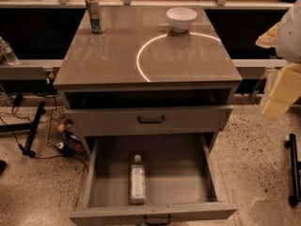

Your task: Pick blue plastic bottle from middle drawer and place on counter

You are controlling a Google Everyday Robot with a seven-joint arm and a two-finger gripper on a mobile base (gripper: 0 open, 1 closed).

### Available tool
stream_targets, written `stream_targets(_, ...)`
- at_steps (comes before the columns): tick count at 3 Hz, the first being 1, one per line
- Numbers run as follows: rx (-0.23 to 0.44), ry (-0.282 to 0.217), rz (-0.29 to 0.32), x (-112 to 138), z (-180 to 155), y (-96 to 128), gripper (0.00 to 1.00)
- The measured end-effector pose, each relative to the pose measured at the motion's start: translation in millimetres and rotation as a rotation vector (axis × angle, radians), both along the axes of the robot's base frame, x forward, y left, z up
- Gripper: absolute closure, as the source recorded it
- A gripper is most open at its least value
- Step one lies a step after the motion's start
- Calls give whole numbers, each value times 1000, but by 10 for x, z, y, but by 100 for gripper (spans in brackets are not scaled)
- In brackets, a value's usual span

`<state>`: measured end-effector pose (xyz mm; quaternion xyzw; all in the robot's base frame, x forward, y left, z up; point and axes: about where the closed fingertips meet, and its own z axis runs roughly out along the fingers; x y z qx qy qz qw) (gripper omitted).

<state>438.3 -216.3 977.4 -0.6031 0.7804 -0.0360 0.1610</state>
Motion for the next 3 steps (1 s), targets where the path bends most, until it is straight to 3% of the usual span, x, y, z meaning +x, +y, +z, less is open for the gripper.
stream_targets(1,0,0,0,0,0,0,0)
stream_targets(2,3,16,105,49,-245,149,0)
stream_targets(3,45,56,394,157,-1138,621,0)
